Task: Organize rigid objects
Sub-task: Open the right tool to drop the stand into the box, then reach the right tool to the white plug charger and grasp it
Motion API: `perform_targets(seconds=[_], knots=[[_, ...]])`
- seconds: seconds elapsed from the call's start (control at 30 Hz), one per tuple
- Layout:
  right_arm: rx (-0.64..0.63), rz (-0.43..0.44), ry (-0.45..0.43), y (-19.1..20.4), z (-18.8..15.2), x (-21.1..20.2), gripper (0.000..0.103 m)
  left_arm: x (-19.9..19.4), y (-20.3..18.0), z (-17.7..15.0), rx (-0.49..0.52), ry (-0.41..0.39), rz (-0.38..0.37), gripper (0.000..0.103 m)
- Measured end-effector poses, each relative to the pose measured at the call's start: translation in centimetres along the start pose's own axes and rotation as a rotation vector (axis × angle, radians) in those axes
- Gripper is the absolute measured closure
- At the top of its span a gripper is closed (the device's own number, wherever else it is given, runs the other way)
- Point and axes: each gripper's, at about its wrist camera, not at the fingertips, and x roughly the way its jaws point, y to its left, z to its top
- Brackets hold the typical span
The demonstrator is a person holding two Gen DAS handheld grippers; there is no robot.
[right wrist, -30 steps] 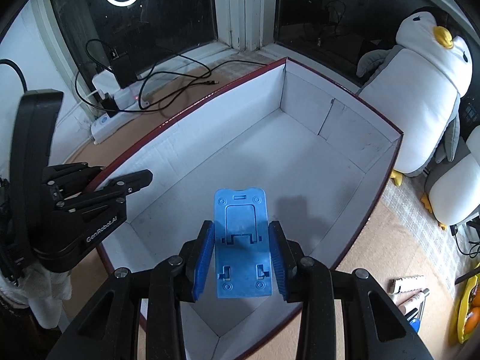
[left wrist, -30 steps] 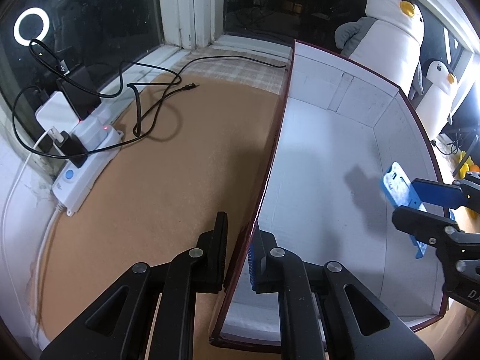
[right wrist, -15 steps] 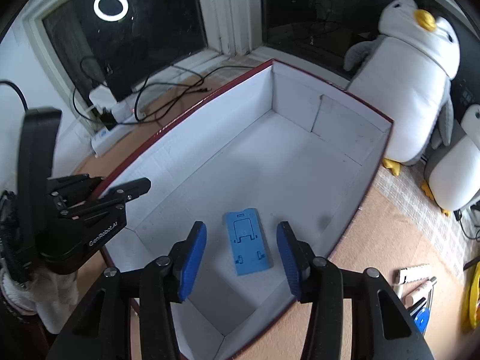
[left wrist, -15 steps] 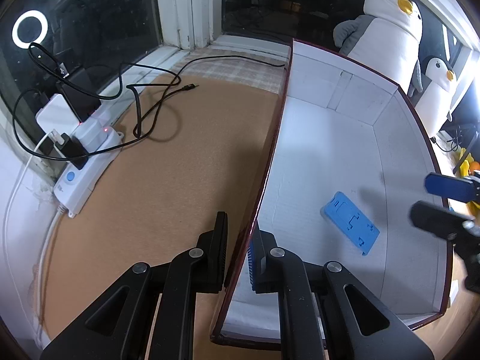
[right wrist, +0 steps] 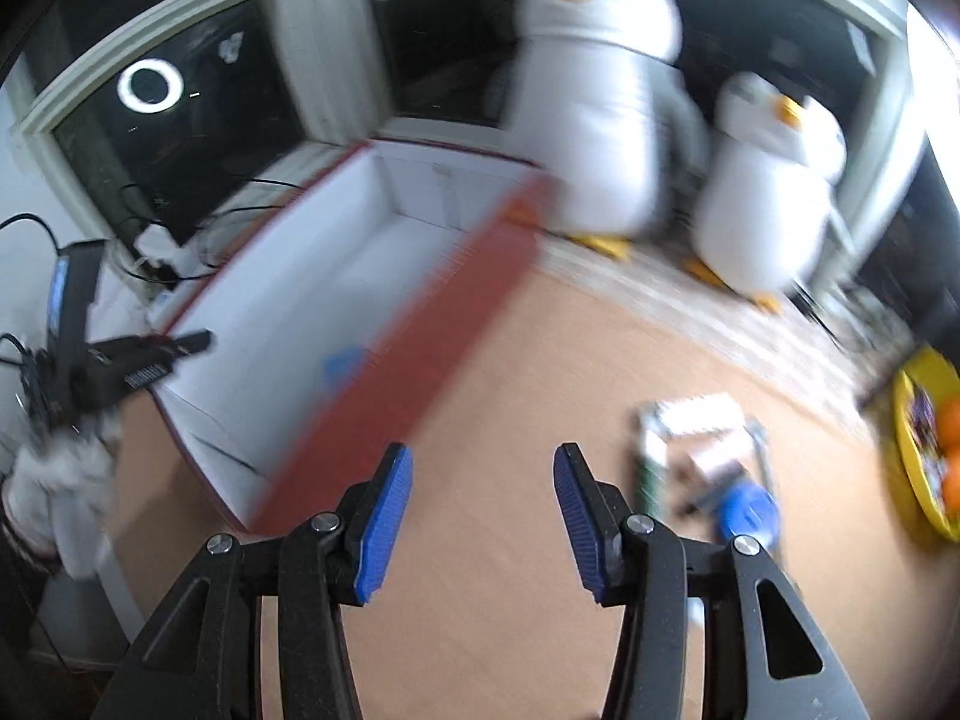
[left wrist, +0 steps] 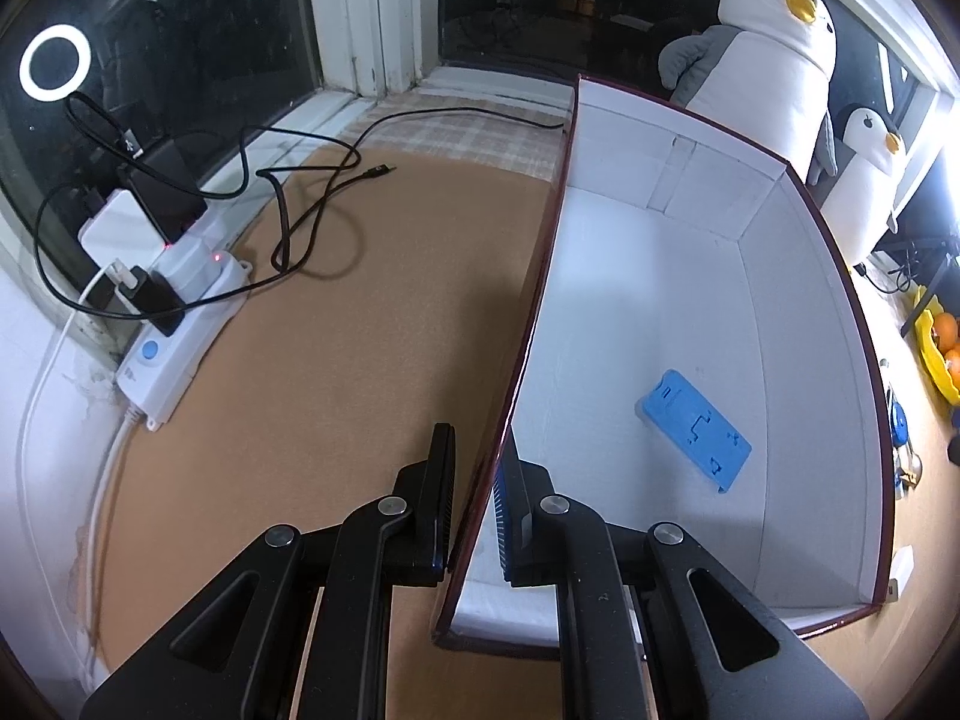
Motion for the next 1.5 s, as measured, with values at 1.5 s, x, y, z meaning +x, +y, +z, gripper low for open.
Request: perform_targets(seconds=[1.5], knots=[[0.213, -0.12, 0.162, -8.2, -13.8, 0.4, 0.058, -2.6, 0.1, -0.8, 0.042, -0.008, -0.022, 0.096]])
